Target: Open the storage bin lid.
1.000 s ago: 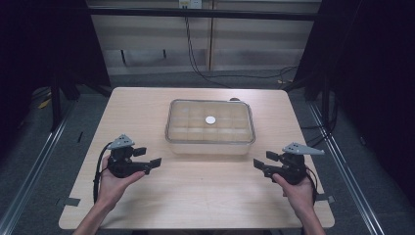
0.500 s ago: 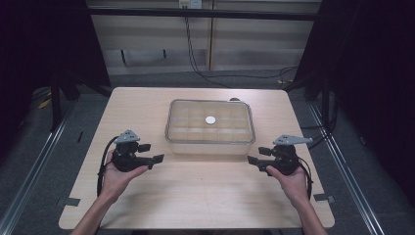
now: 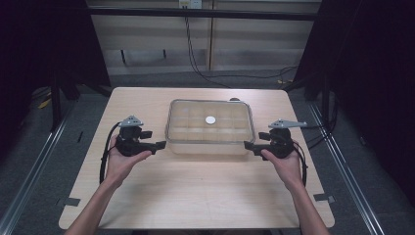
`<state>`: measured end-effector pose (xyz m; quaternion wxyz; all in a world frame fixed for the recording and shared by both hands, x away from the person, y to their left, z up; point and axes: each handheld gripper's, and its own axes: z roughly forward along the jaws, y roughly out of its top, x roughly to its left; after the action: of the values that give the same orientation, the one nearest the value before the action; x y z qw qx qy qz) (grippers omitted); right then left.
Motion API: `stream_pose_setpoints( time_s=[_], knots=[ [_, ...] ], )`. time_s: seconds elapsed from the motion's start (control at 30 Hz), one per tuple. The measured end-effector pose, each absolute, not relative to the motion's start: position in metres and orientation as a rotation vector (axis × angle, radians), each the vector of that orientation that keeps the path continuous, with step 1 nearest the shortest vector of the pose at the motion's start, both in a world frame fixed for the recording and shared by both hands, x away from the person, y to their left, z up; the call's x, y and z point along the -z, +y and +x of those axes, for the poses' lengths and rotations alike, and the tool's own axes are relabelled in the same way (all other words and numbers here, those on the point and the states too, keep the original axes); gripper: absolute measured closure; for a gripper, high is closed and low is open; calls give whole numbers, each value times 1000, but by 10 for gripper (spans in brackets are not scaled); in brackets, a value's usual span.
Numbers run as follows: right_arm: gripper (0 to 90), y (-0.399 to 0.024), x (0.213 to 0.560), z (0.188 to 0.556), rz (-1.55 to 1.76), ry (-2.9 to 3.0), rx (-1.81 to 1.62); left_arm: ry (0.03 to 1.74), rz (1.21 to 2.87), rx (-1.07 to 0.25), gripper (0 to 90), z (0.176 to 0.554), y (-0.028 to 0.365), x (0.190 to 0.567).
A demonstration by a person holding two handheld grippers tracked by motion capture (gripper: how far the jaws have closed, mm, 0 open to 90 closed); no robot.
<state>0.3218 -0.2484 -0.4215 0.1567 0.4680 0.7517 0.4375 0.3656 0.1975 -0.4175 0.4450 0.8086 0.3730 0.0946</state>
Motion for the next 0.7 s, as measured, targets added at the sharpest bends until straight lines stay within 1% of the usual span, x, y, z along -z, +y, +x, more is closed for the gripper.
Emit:
stream_pose_setpoints(
  time_s=[0.13,0.2,0.3,0.33,0.4,0.43,0.5,0.57,0.7],
  knots=[
    [214,-253,422,332,1364,2132,-1241,954,1981,-225,248,375,195,416],
    [171,-256,423,338,1394,2109,-1221,961,1968,-209,242,376,195,414],
    [196,-257,422,344,1397,2115,-1219,936,1966,-211,241,379,189,405],
    [181,-258,421,351,1412,2116,-1228,931,1963,-216,238,380,187,402],
    [182,-258,420,354,1416,2117,-1231,932,1952,-231,249,383,186,401],
    [192,-258,420,356,1422,2121,-1233,944,1940,-257,249,386,185,402],
    [255,-258,420,365,1424,2133,-1219,985,1925,-278,269,395,187,407],
    [271,-258,420,367,1413,2142,-1215,1011,1923,-260,269,402,189,411],
    [268,-260,425,379,1421,2164,-1201,1031,1941,-230,275,411,189,419]
  ],
)
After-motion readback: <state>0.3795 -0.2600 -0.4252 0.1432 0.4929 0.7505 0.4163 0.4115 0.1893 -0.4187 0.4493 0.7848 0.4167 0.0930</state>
